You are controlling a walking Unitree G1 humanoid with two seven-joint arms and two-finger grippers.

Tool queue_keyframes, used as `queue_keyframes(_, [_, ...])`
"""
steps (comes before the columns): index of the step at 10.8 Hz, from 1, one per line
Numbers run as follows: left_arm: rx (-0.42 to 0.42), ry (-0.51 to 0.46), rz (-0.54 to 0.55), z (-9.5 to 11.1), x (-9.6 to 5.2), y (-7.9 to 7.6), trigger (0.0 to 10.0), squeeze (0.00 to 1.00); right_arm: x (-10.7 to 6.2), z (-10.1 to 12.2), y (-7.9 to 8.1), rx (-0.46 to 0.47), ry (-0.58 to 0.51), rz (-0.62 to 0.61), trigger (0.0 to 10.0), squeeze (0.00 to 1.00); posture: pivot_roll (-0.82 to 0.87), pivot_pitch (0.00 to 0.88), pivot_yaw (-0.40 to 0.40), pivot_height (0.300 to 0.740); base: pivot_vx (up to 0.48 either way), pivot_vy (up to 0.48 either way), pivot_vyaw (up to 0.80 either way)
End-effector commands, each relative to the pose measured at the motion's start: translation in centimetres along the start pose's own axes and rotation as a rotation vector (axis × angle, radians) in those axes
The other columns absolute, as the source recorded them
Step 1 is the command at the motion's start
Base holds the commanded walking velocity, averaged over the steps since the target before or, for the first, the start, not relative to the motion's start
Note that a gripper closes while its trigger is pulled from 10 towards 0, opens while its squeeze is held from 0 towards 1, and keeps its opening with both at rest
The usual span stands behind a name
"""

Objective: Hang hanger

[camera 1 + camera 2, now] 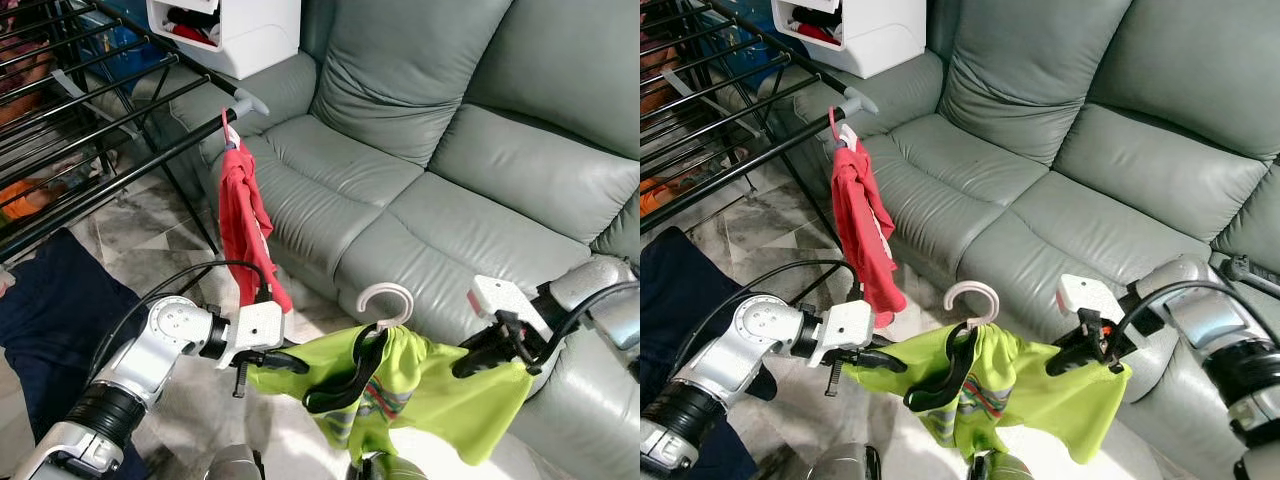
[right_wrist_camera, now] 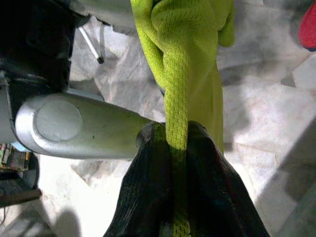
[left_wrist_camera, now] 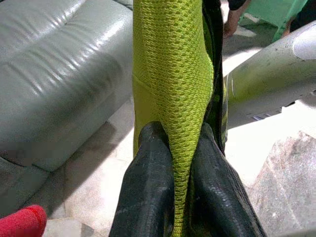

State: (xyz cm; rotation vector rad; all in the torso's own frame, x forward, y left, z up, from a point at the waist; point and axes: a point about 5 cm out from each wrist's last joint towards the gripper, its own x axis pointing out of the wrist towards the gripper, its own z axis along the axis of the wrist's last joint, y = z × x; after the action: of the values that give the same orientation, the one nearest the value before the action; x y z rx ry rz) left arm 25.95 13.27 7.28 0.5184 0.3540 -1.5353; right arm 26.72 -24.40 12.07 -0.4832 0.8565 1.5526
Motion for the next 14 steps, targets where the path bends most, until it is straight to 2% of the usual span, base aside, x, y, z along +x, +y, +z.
queue_keyframes(1, [0.042,-0.014,0.018,0.6,-0.2,0.6,0.0,0.0,0.1,-0.7,-0.1,-0.003,0.044,-0.027,0.0,0.0,-0.1,0.045,-0.025,0.74,0.0,0.0,0.0])
queue_keyframes(2, [0.044,-0.017,0.032,0.6,-0.1,0.8,1.5,0.0,0.2,-0.8,-0.2,-0.007,0.046,-0.04,0.0,0.0,-0.1,0.045,-0.025,0.74,0.0,0.0,0.0])
queue_keyframes(3, [0.051,-0.028,0.127,0.8,0.2,1.8,10.0,0.25,0.3,-0.8,-0.8,-0.016,0.041,-0.095,0.0,0.0,-0.1,0.041,-0.025,0.74,0.0,0.0,0.0])
queue_keyframes(4, [0.061,-0.02,0.188,0.9,0.1,2.4,10.0,1.0,0.4,-0.8,-1.1,-0.028,0.044,-0.118,0.0,0.0,-0.1,0.041,-0.025,0.74,0.0,0.0,0.0])
queue_keyframes(5, [0.098,0.038,0.25,0.6,0.0,3.3,10.0,1.0,0.4,-0.7,-2.2,-0.051,0.057,-0.234,0.0,0.0,-0.09,0.025,-0.022,0.74,0.0,0.0,0.0])
queue_keyframes(7, [0.201,0.064,0.343,0.7,-0.4,4.1,10.0,1.0,0.2,-0.6,-4.0,-0.054,0.062,-0.451,0.0,0.0,-0.1,0.004,-0.009,0.74,0.0,0.0,0.0])
queue_keyframes(8, [0.253,0.086,0.373,0.5,-0.5,4.3,10.0,1.0,0.7,-0.9,-4.6,-0.042,0.072,-0.545,0.0,0.0,-0.1,0.0,-0.001,0.74,0.0,0.0,0.0])
queue_keyframes(9, [0.288,0.131,0.386,-0.2,-0.6,4.1,10.0,1.0,2.4,-1.2,-4.8,-0.02,0.046,-0.631,0.0,0.0,-0.1,0.0,0.008,0.74,0.0,0.0,0.0])
queue_keyframes(10, [0.227,0.11,0.438,-1.0,-0.5,3.8,10.0,1.0,4.0,-1.6,-4.7,0.019,-0.001,-0.688,0.0,0.0,-0.1,0.0,0.015,0.74,0.0,0.0,0.0])
queue_keyframes(11, [0.132,0.082,0.521,-1.9,-0.4,3.2,10.0,1.0,5.4,-1.8,-4.5,0.071,-0.062,-0.76,0.0,0.0,-0.1,0.0,0.021,0.74,0.0,0.0,0.0])
queue_keyframes(12, [-0.017,0.015,0.681,-2.9,-0.2,2.9,10.0,1.0,7.0,-1.7,-4.3,0.128,-0.142,-0.874,0.0,0.0,-0.1,0.0,0.025,0.74,0.0,0.0,0.0])
queue_keyframes(13, [-0.124,-0.04,0.901,-3.5,-0.6,3.0,10.0,1.0,8.1,-1.7,-4.0,0.19,-0.206,-0.97,0.0,0.0,-0.1,0.0,0.027,0.74,0.0,0.0,0.0])
queue_keyframes(14, [-0.121,-0.036,1.076,-3.8,-1.6,3.1,10.0,1.0,9.0,-1.8,-3.6,0.213,-0.226,-1.035,0.0,0.0,-0.1,0.0,0.028,0.74,0.0,0.0,0.0])
